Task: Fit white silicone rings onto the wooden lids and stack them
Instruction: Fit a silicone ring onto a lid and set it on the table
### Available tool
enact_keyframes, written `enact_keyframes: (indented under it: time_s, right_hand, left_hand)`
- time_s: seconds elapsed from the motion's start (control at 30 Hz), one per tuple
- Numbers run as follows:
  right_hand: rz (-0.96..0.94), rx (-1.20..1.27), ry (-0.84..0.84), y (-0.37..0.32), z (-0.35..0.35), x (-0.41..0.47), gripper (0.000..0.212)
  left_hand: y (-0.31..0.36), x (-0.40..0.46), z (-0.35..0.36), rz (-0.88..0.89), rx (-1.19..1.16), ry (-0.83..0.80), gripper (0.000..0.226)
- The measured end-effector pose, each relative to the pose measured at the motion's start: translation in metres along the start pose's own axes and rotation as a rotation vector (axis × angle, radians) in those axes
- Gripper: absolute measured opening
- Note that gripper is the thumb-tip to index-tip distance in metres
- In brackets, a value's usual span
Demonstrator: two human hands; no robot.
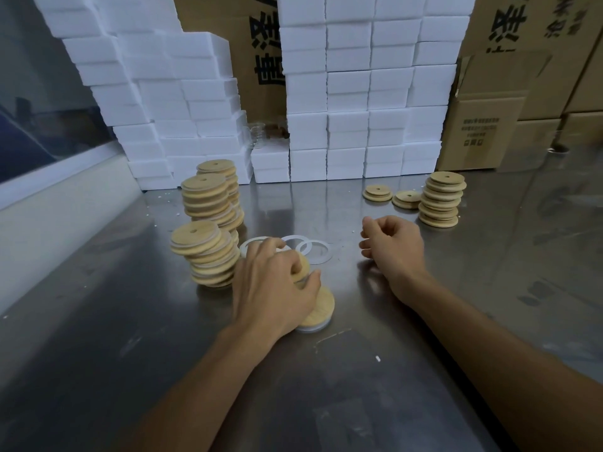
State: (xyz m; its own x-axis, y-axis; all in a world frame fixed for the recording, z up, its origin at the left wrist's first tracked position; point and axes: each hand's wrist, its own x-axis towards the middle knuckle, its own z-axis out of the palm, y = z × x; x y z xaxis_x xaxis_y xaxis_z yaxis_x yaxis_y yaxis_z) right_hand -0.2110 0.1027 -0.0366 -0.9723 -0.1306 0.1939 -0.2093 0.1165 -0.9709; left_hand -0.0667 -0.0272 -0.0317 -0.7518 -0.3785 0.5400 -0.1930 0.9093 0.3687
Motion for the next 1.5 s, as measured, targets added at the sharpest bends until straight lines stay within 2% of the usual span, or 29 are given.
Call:
enact_keyframes:
  time_s: [0.17,0.27,0.37,0.53,0.67,0.77,0.9,0.97,1.1,1.27,1.33,1.43,1.5]
  right_hand:
    - [-0.040,-0.165,0.028,0.006,0.006,0.029,0.001]
    - [-0.059,-0.323,0.014,0.008,0.011,0.050,0.024]
    - [-0.129,-0.525,0.029,0.008,0.017,0.071,0.039]
    - [-0.227,-0.732,0.030,0.013,0.026,0.104,0.041]
    - [-0.351,-0.896,0.076,0.016,0.034,0.124,0.037]
    - [-0.394,-1.021,0.018,0.019,0.038,0.136,0.044]
    - [-0.218,-1.144,-0.106,0.025,0.038,0.151,0.051]
    - [-0.218,-1.210,-0.117,0.027,0.039,0.154,0.052]
    - [-0.239,-1.196,-0.039,0.026,0.041,0.148,0.046]
    - [-0.288,-1.068,-0.082,0.026,0.039,0.138,0.044]
    - [-0.306,-1.024,-0.108,0.026,0.037,0.133,0.052]
    - [-0.276,-0.930,-0.131,0.025,0.032,0.118,0.076]
    - [-0.262,-0.862,-0.155,0.023,0.028,0.104,0.080]
  left_hand:
    - [0.009,-0.003,-0.004,0.049,0.048,0.010,0.041]
    - [0.009,-0.001,-0.004,0.069,0.038,0.014,0.036]
    - [0.003,-0.001,-0.003,0.065,-0.081,0.009,0.027]
    - [-0.011,0.006,0.007,-0.047,-0.286,0.118,0.022]
    - [-0.014,0.009,0.010,-0.058,-0.274,0.133,0.020]
    - [-0.010,0.007,0.009,0.041,-0.171,0.052,0.016]
    - [-0.008,0.008,0.009,0.033,-0.108,-0.148,0.042]
    - [-0.010,0.007,0.012,0.038,-0.085,-0.195,0.046]
    - [-0.011,0.008,0.015,0.045,-0.057,-0.197,0.039]
    - [-0.012,0.009,0.016,0.065,-0.018,-0.217,0.028]
    - [-0.012,0.009,0.016,0.064,-0.012,-0.216,0.022]
    - [-0.012,0.010,0.016,0.064,0.012,-0.217,0.021]
    - [-0.012,0.011,0.017,0.058,0.027,-0.227,0.024]
